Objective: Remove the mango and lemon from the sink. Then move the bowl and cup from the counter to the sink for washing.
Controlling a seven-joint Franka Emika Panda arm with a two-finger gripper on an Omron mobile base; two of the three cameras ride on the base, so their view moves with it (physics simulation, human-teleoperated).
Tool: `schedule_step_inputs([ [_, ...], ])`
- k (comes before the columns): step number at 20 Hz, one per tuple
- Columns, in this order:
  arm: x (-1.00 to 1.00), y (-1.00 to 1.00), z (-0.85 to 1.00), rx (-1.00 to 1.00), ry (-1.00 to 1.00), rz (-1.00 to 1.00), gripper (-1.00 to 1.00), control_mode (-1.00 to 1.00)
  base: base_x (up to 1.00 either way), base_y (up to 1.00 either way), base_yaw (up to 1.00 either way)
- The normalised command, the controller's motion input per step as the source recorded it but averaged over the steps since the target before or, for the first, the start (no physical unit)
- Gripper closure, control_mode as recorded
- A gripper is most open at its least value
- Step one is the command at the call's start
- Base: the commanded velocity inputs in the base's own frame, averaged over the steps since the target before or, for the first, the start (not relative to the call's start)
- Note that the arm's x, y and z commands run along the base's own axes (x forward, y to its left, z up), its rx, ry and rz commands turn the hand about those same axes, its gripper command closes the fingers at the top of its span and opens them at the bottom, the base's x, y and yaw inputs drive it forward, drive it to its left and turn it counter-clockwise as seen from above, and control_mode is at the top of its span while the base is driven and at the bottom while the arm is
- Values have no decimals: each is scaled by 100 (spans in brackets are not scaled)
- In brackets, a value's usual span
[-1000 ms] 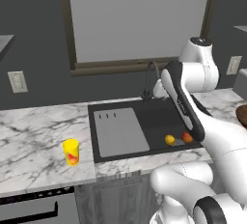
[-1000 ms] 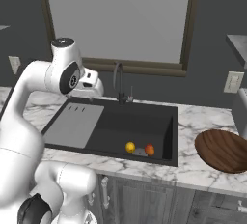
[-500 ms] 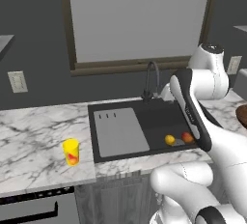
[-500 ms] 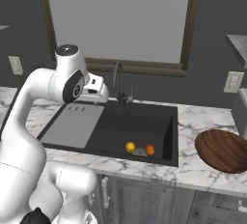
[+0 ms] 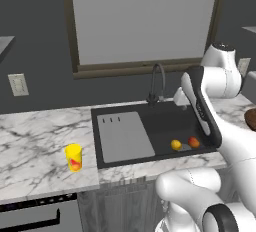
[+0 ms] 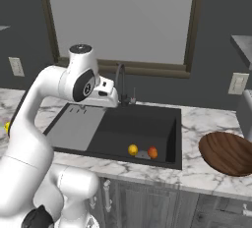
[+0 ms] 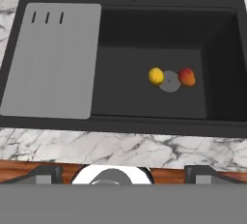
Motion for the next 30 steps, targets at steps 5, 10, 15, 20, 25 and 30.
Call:
schedule_step_inputs([
  [5, 0, -20, -7, 0, 13, 2, -100, -100, 0, 0, 0],
  [10, 0, -23, -7, 1, 18, 6, -100, -100, 0, 0, 0],
  [15, -2, -27, -13, 1, 3, 13, -100, -100, 0, 0, 0],
  [20, 0, -19, -15, 1, 0, 14, -100, -100, 0, 0, 0],
  [25, 0, -13, -20, 0, -8, 18, -100, -100, 0, 0, 0],
  [30, 1, -6, -16, 0, -6, 14, -100, -100, 0, 0, 0],
])
